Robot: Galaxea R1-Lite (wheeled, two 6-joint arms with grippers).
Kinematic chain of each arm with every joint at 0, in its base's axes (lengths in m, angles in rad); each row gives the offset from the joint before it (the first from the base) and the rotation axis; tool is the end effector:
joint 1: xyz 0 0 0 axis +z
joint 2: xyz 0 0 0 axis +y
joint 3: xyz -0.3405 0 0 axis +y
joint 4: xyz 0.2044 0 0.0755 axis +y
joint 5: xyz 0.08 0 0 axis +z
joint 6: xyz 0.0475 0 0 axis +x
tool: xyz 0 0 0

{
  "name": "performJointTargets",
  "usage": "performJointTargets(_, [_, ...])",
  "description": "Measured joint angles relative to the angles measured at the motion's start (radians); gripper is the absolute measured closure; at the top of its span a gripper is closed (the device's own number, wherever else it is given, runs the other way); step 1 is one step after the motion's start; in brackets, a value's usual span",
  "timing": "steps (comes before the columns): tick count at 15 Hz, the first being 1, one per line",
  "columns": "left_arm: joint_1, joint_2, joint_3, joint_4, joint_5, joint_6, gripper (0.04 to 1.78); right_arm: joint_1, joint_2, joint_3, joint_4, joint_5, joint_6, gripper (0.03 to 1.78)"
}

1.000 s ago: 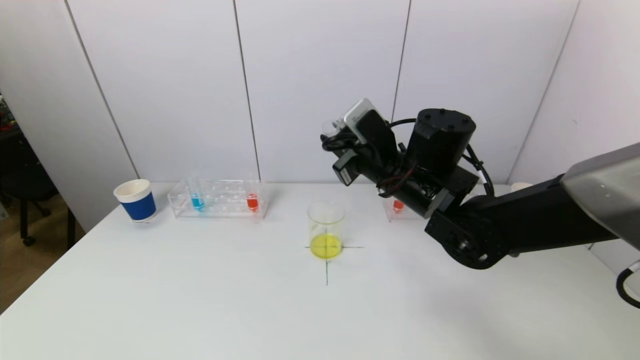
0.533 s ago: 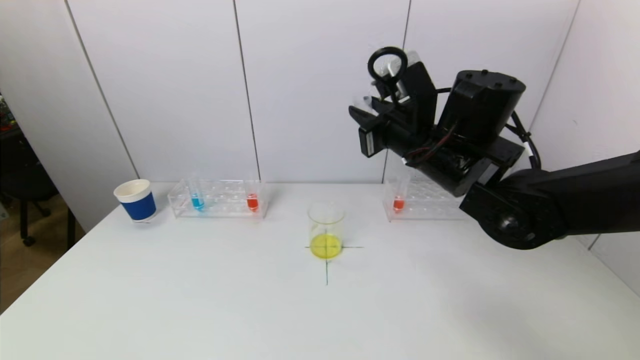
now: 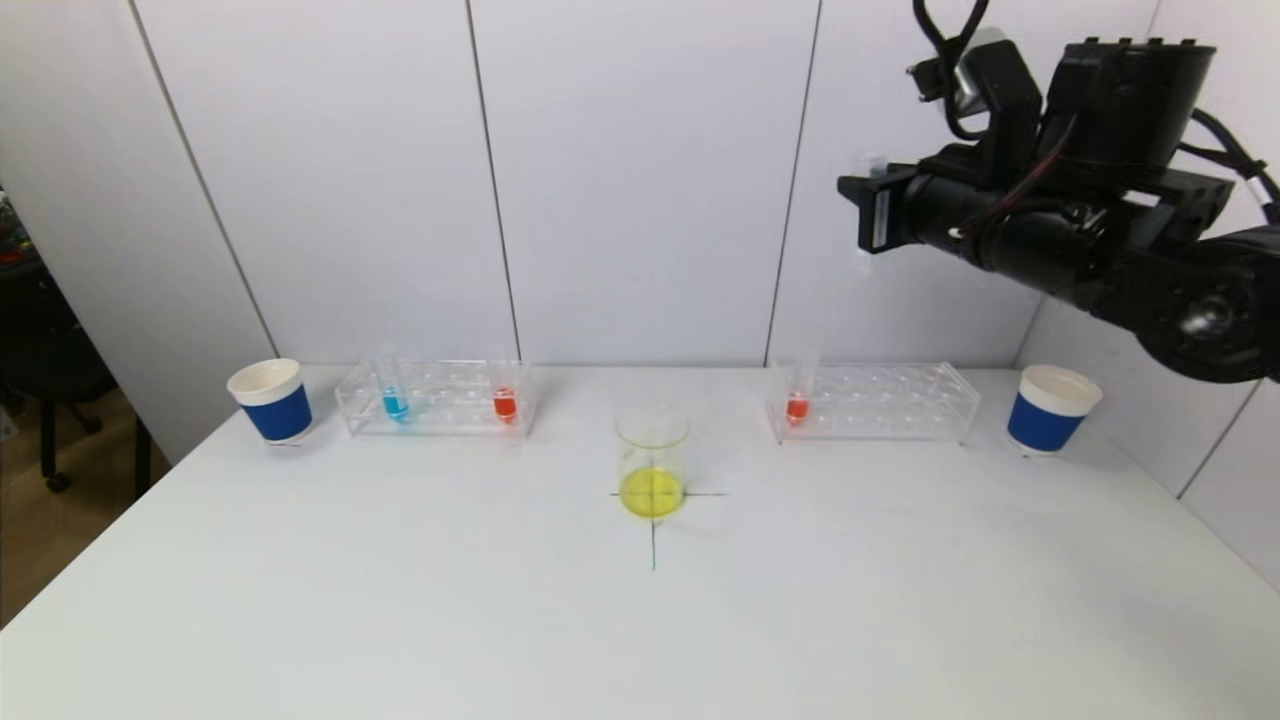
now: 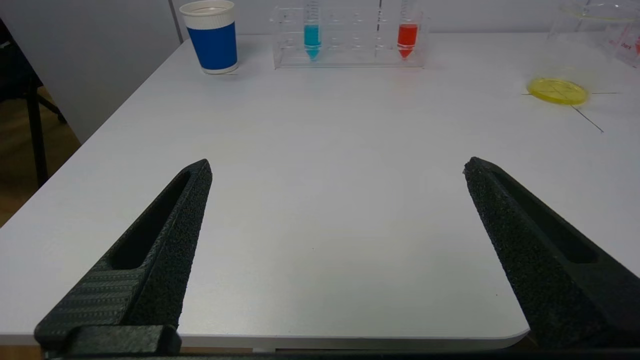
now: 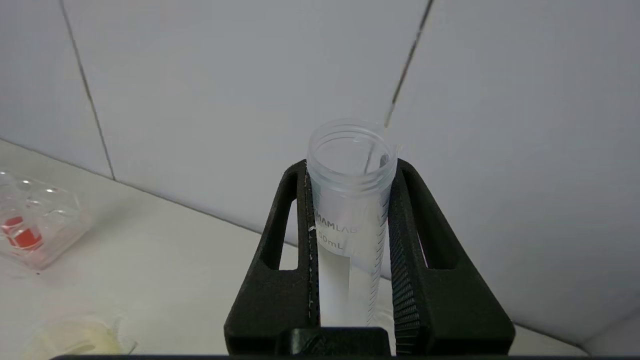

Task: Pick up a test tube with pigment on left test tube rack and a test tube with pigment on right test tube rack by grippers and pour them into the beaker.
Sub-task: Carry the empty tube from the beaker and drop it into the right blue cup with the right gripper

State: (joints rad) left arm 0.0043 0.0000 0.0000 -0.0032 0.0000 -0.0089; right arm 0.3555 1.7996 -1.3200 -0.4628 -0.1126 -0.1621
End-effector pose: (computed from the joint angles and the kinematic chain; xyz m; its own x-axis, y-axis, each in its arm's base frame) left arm -0.0086 0.0000 0.0759 1.0000 0.0043 0.0032 -0.0043 1.0000 -0.0089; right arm 0.3961 0.1414 0.3022 0.9705 0.2405 -0.0167 -0.2399 0.9570 -0.1632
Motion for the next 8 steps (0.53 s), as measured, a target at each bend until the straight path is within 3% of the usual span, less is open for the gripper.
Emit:
performJointTargets(3, [0.0,0.0,0.0,0.0,0.0,0.0,0.06,-0.117,-0.033,-0.075,0.177,0.005,0.019,1.35])
performJointTargets(8, [0.0,0.0,0.0,0.0,0.0,0.0,0.06,-0.294,-0.037,-0.144,0.254,0.028,0.04,1.35])
